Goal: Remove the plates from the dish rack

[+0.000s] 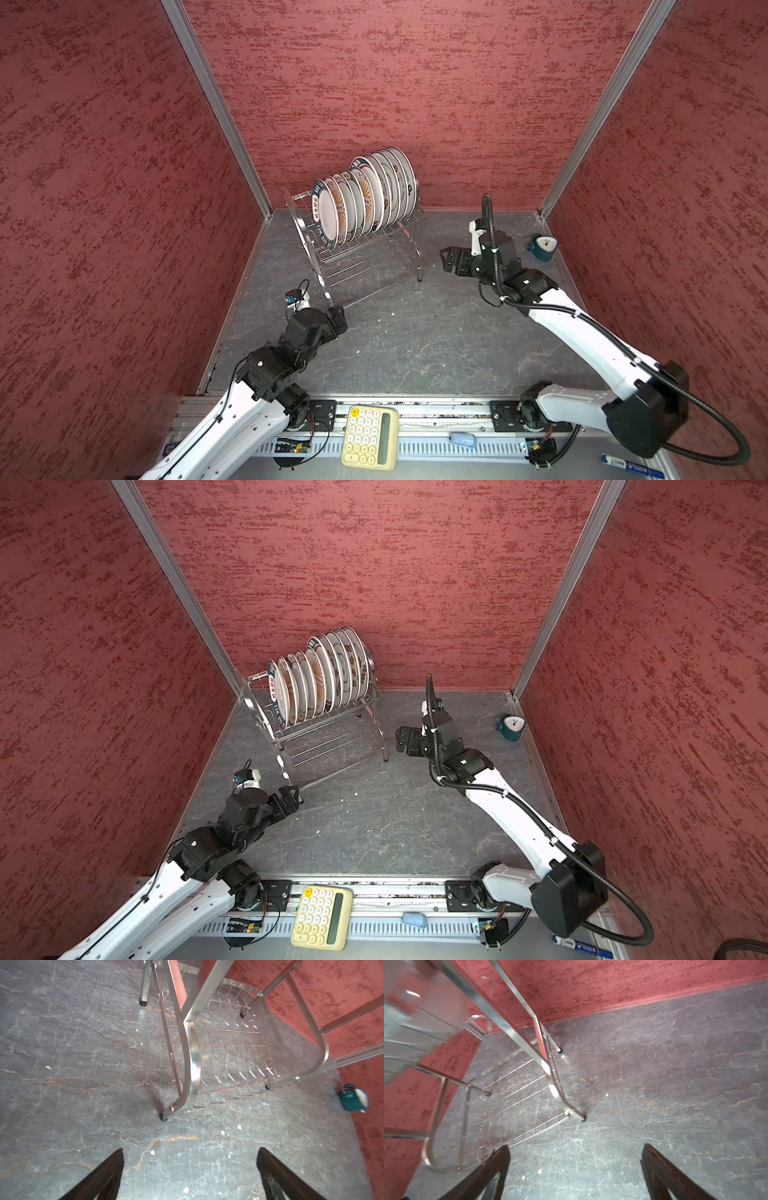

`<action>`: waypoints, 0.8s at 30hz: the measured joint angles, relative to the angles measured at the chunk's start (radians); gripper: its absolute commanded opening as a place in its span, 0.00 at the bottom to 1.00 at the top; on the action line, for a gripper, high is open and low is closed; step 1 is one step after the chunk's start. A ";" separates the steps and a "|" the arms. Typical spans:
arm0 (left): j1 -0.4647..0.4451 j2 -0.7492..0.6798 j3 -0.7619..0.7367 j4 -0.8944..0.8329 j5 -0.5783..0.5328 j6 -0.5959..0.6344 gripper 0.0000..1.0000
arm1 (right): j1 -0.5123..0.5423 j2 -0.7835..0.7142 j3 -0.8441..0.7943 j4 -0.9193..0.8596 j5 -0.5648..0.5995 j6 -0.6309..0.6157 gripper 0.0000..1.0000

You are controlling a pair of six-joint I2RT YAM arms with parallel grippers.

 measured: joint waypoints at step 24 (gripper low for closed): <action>-0.011 -0.109 0.069 -0.069 0.143 0.064 1.00 | 0.636 0.278 0.743 -0.232 0.244 -0.045 0.99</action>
